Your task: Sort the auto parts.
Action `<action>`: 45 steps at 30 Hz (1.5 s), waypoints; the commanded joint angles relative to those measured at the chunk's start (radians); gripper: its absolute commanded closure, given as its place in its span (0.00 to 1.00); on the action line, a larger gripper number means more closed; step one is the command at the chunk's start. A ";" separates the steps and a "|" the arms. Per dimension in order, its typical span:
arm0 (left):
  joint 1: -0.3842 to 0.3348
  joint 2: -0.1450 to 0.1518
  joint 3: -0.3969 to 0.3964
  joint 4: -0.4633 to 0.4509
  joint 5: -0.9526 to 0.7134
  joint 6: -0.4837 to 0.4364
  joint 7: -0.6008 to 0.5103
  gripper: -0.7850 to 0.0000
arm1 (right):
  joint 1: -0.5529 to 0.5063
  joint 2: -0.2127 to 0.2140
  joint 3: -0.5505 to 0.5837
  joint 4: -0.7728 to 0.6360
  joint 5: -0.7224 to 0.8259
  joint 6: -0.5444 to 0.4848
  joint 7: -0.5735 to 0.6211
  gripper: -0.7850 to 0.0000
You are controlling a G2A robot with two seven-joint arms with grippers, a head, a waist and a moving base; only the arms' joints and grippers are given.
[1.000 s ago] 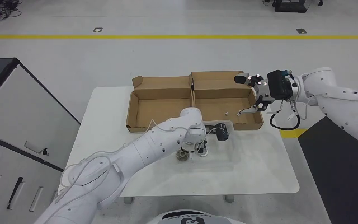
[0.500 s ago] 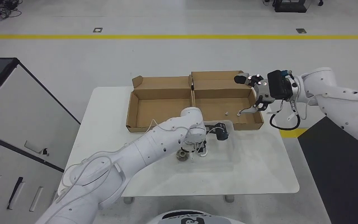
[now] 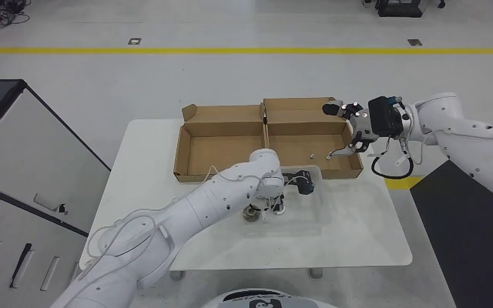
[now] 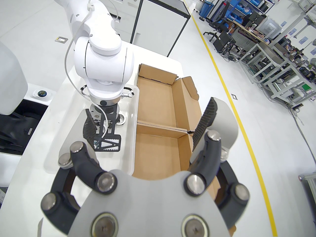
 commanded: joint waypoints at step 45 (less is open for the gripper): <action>0.072 0.115 -0.215 -0.260 0.114 0.019 -0.094 1.00 | 0.000 0.000 0.000 0.000 0.000 0.000 0.000 0.00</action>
